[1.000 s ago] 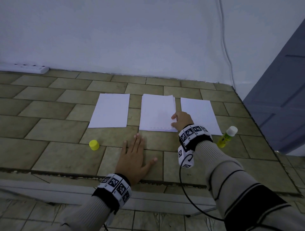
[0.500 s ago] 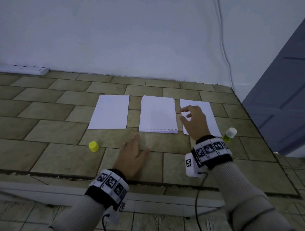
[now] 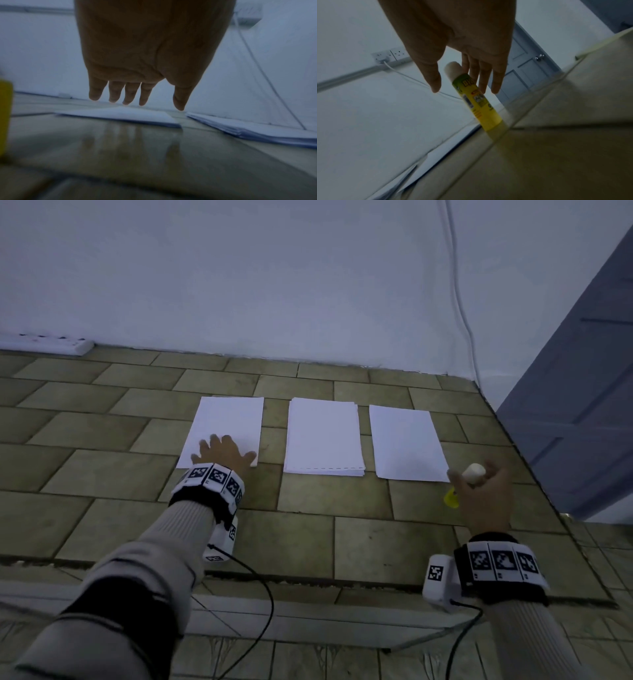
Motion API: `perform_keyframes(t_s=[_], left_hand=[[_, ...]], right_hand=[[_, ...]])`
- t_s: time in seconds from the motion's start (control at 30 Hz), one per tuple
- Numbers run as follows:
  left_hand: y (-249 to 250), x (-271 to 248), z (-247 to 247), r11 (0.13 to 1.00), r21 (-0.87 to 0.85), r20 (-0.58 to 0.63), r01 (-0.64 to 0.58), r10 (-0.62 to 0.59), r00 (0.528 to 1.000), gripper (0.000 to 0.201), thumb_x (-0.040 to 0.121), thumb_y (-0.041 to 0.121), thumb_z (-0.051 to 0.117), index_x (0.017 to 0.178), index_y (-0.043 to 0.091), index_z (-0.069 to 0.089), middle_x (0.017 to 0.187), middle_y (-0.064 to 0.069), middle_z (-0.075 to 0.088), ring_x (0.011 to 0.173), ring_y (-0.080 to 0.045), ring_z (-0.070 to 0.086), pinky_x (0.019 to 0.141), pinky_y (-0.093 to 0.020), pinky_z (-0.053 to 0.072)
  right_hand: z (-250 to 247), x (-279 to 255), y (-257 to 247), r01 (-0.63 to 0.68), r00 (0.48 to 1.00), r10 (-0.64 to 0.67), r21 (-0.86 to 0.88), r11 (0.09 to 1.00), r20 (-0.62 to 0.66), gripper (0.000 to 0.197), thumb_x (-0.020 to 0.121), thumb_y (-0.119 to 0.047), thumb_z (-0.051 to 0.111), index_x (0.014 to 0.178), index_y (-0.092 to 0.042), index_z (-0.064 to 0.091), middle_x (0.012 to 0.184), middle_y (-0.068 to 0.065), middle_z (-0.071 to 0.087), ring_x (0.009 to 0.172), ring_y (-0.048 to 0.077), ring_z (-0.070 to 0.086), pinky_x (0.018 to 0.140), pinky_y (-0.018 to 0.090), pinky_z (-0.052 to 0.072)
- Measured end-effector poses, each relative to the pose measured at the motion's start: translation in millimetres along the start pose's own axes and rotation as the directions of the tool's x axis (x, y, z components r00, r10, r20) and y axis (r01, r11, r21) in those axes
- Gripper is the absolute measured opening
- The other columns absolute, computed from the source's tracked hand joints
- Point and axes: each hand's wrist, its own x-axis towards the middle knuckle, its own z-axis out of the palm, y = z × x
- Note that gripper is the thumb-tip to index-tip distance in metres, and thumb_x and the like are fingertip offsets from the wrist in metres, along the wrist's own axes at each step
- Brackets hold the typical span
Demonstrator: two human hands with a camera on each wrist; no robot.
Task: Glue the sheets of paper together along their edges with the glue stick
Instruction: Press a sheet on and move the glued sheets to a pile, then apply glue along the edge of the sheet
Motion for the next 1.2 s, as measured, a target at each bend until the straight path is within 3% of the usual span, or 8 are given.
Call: perform_keyframes(t_s=[0.13,0.4,0.57,0.67,0.8,0.9,1.07,1.2], left_hand=[[-0.9,8.1,12.8,0.996,0.088,0.035,-0.028,0.025,0.999,0.066,0.094,0.052,0.053,0.138,0.006,0.040,0.145,-0.017,0.036,0.134,-0.038,0.033,0.107,-0.051,0.034],[-11.8,15.5,11.3,0.994,0.034,0.001,-0.104,0.104,0.995,0.049,0.097,0.043,0.051,0.133,0.008,0.049,0.138,-0.016,0.048,0.123,-0.036,0.047,0.101,-0.047,0.041],[-11.6,12.7,4.9,0.980,-0.183,-0.185,-0.080,0.046,0.982,0.047,0.101,0.043,0.039,0.124,0.004,0.053,0.126,-0.020,0.056,0.110,-0.039,0.055,0.094,-0.051,0.045],[-9.0,5.8,-12.9,0.954,-0.285,-0.307,-0.087,-0.005,0.952,0.048,0.101,0.044,0.039,0.122,0.004,0.054,0.122,-0.020,0.057,0.107,-0.041,0.056,0.090,-0.051,0.047],[1.5,-20.4,-38.6,0.890,-0.396,-0.451,-0.226,0.026,0.892,0.042,0.102,0.040,0.039,0.112,0.003,0.055,0.103,-0.013,0.056,0.090,-0.034,0.055,0.072,-0.041,0.043],[13.4,-51.1,-47.8,0.816,-0.387,-0.494,-0.430,0.210,0.844,0.040,0.101,0.039,0.045,0.124,0.008,0.054,0.113,-0.006,0.056,0.095,-0.024,0.055,0.075,-0.035,0.041],[20.8,-88.2,-33.9,0.628,-0.374,-0.210,-0.682,0.659,0.722,0.042,0.097,0.030,0.056,0.136,0.017,0.050,0.139,0.002,0.051,0.122,-0.015,0.051,0.095,-0.023,0.038],[27.1,-110.4,-15.7,0.594,-0.284,0.159,-0.752,0.803,0.574,0.044,0.095,0.033,0.060,0.137,0.021,0.050,0.151,0.004,0.039,0.135,-0.010,0.038,0.109,-0.025,0.032]], right_hand=[[6.3,0.5,9.5,-0.022,1.000,0.023,-0.036,0.999,0.018,0.040,0.088,-0.022,0.066,0.112,0.005,0.049,0.095,0.012,0.049,0.088,0.026,0.049,0.071,0.033,0.033],[11.6,6.0,17.3,-0.017,0.999,0.019,-0.065,0.998,0.032,0.031,0.094,-0.022,0.057,0.113,0.001,0.050,0.098,0.012,0.050,0.096,0.031,0.051,0.076,0.034,0.034],[11.5,6.6,19.2,-0.017,0.998,0.021,-0.065,0.998,0.060,0.033,0.094,-0.022,0.055,0.117,0.002,0.049,0.109,0.022,0.056,0.103,0.037,0.053,0.079,0.037,0.038],[12.1,7.5,21.2,-0.011,0.997,0.016,-0.073,0.997,0.075,0.033,0.095,-0.021,0.055,0.117,0.002,0.048,0.102,0.018,0.053,0.103,0.038,0.053,0.079,0.037,0.038],[11.5,6.1,18.0,-0.022,0.996,0.030,-0.085,0.996,0.084,0.035,0.095,-0.020,0.054,0.121,0.003,0.046,0.110,0.022,0.055,0.104,0.037,0.053,0.082,0.039,0.040],[11.5,6.1,16.6,-0.024,0.996,0.032,-0.096,0.995,0.083,0.036,0.095,-0.020,0.055,0.121,0.002,0.046,0.111,0.022,0.055,0.105,0.038,0.053,0.084,0.042,0.042],[9.9,5.9,14.7,-0.032,0.995,0.042,-0.111,0.993,0.091,0.035,0.095,-0.019,0.055,0.122,0.003,0.045,0.113,0.023,0.054,0.105,0.038,0.052,0.084,0.042,0.041],[9.2,6.1,16.2,-0.011,0.993,0.029,-0.153,0.988,0.113,0.038,0.091,-0.008,0.058,0.125,0.002,0.045,0.115,0.024,0.054,0.105,0.039,0.052,0.085,0.045,0.042]])
